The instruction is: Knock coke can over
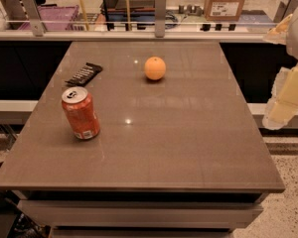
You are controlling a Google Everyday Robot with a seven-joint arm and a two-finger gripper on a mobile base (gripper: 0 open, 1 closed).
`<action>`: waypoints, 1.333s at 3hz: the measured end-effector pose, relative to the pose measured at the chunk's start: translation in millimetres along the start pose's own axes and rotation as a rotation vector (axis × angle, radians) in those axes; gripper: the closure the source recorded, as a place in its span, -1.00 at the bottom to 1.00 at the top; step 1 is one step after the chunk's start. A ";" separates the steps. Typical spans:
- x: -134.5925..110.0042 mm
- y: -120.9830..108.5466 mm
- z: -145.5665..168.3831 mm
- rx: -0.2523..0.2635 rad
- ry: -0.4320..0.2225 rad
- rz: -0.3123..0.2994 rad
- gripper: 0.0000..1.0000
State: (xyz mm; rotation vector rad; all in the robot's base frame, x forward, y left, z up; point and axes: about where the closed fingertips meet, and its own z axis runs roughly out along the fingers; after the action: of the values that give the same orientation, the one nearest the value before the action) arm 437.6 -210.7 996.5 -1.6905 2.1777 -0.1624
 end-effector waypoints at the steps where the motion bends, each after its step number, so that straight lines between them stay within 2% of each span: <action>1: 0.0 0.0 0.0 0.000 0.000 0.000 -1.00; 2: 0.8 -0.6 -4.1 0.014 -0.024 0.020 -1.00; 3: -1.9 -1.0 -10.0 0.048 -0.087 0.066 -1.00; 4: -10.6 -5.0 -15.4 0.075 -0.181 0.119 -1.00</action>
Offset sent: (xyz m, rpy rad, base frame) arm -0.0023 -0.0060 0.0065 0.0774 -0.0348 -0.0407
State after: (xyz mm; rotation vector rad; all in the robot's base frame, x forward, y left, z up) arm 438.7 -204.1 1014.6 -1.4699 2.1034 -0.0562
